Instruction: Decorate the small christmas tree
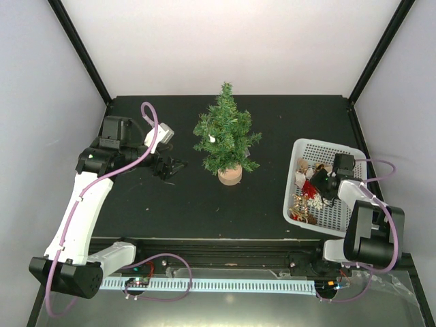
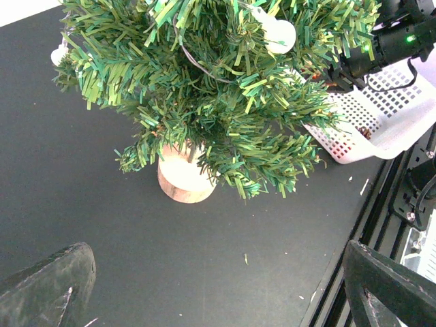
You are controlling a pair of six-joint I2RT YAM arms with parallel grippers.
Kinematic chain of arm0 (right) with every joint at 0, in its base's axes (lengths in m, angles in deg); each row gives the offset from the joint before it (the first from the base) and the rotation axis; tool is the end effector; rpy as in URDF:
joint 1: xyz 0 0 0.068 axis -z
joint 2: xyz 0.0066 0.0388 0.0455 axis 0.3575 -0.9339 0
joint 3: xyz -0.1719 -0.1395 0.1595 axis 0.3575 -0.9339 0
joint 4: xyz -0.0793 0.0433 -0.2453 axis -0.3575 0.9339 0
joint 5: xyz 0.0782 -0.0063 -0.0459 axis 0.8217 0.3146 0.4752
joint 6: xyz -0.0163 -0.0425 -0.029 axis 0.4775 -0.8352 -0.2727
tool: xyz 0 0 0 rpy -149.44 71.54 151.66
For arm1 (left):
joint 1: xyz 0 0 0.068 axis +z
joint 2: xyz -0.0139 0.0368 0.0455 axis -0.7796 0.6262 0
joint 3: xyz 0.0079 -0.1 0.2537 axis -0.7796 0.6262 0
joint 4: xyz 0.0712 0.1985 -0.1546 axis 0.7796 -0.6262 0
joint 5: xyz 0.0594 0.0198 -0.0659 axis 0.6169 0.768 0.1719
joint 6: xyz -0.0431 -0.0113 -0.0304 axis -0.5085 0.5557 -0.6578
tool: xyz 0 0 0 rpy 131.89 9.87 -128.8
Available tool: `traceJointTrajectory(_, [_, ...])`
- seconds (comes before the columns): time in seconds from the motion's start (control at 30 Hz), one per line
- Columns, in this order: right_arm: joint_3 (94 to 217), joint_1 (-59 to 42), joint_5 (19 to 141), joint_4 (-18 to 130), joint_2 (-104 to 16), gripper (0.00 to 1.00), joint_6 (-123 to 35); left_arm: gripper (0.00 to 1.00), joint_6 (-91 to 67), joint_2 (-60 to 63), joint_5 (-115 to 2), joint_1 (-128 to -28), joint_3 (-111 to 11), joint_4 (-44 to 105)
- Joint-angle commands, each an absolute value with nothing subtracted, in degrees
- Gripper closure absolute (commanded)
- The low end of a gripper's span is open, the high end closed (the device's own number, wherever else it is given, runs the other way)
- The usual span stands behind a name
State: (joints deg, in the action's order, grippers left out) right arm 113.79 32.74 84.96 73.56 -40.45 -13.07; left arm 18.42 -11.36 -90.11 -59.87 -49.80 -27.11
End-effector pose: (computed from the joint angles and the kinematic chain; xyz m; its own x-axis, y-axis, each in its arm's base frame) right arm 0.2296 -0.0397 0.1490 -0.6248 0.7390 -0.2520 0.6030 0.6617 0.4457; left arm 0.1939 -0.0536 0.3756 -0.4944 0.3132 -0.8108 0.7668 0.5964 -0.2373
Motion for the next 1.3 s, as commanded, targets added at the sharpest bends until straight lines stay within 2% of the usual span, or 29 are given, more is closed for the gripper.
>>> traceJointTrajectory(0.0, [113.56,33.24,84.96,70.03,-41.83,0.64,-11.71,0.01,18.84,-12.06,-90.34,-59.42,-49.54,-25.72])
traceJointTrajectory(0.47, [104.5,33.68,97.45,50.96,-45.33,0.64,-6.97,0.01,19.03,-12.66,-90.94,-59.4,-49.34,-25.88])
traceJointTrajectory(0.7, [103.92,33.78,98.18,51.81,-40.88,0.76,-8.41,0.01,19.03,-12.7,-91.08,-59.4,-49.43,-25.86])
traceJointTrajectory(0.97, [104.55,33.78,99.49,55.12,-35.11,0.82,-9.63,0.01,19.03,-12.5,-91.09,-59.4,-49.6,-25.88])
traceJointTrajectory(1.27, [105.24,33.78,99.42,57.87,-32.42,0.93,-11.17,0.01,19.02,-12.59,-91.2,-59.4,-49.69,-25.96])
